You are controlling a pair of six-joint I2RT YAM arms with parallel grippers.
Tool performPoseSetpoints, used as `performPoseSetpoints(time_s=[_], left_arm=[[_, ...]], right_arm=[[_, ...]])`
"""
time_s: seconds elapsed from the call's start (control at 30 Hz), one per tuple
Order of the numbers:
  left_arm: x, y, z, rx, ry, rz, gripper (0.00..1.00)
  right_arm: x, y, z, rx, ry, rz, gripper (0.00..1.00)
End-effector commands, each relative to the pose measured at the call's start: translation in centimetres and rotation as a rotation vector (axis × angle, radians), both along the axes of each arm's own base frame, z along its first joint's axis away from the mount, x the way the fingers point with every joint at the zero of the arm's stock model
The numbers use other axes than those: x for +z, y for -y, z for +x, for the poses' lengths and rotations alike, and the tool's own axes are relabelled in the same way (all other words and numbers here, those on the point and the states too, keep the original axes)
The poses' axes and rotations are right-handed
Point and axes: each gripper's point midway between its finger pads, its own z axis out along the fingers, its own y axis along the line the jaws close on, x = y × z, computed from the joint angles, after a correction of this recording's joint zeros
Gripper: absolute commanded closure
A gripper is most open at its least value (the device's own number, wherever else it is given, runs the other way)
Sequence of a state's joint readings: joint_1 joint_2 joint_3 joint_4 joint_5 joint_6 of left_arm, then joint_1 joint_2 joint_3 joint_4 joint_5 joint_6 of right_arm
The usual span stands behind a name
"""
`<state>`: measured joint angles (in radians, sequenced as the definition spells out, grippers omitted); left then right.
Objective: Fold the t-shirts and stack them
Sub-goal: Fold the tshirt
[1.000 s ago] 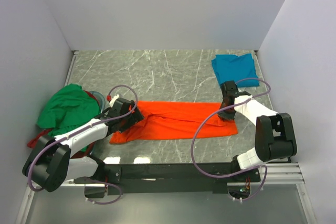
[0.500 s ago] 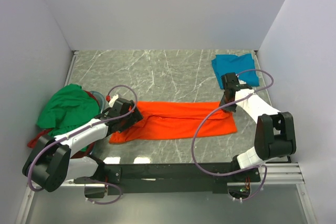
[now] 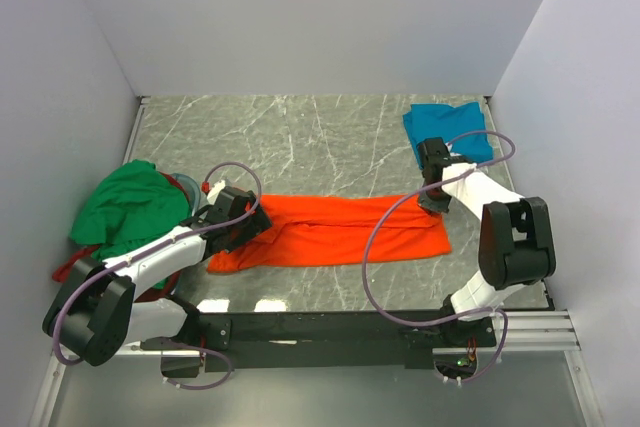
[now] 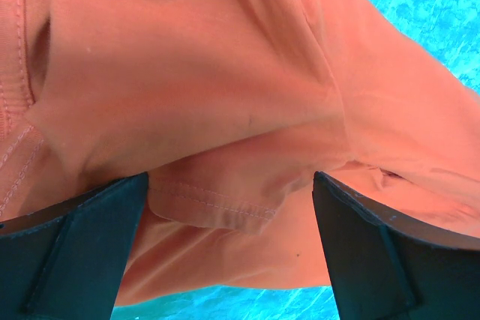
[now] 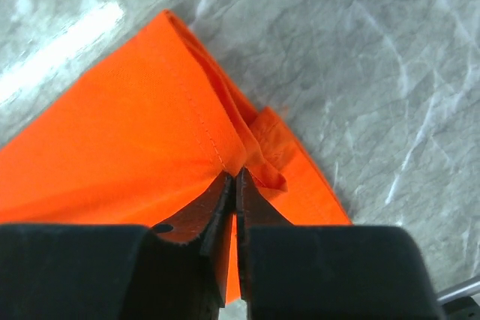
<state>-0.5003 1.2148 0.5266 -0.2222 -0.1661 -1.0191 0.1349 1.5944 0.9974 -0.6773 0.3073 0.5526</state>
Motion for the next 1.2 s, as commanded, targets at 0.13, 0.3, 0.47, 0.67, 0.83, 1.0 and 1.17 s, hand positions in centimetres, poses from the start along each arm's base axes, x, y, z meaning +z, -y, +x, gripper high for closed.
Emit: performPoseSetpoints(time_s=[0.13, 0.3, 0.47, 0.67, 0.83, 1.0, 1.17], left_arm=[[-2.2, -2.0, -2.0, 0.025, -0.088, 0.091, 0.00], [-1.9, -2.0, -2.0, 0.024, -0.078, 0.084, 0.01], [-1.1, -2.0, -1.8, 0.025, -0.063, 0.079, 0.01], [1.3, -1.5, -0.7, 0.030, -0.001, 0.047, 0.00], [2.7, -0.9, 0.2, 0.031, 0.031, 0.026, 0.01], [2.5, 0.2, 0.7, 0.001, 0.016, 0.002, 0.01], [0.9, 0.9, 1.5, -0.010, -0.027, 0.013, 0.01]], right_arm=[[0.9, 2.1, 3.0, -0.043, 0.081, -0.112, 0.65], [1.3, 2.2, 3.9, -0.043, 0.102, -0.118, 0.58], [4.4, 1.9, 4.3, -0.046, 0.203, -0.090, 0.46], [7.1, -1.9, 3.5, 0.067, 0.317, 0.103, 0.13], [6.0, -7.8, 2.3, 0.249, 0.351, 0.356, 0.11], [3.5, -9.1, 2.0, 0.272, 0.284, 0.407, 0.10], [0.3, -9.6, 1.8, 0.258, 0.204, 0.422, 0.10]])
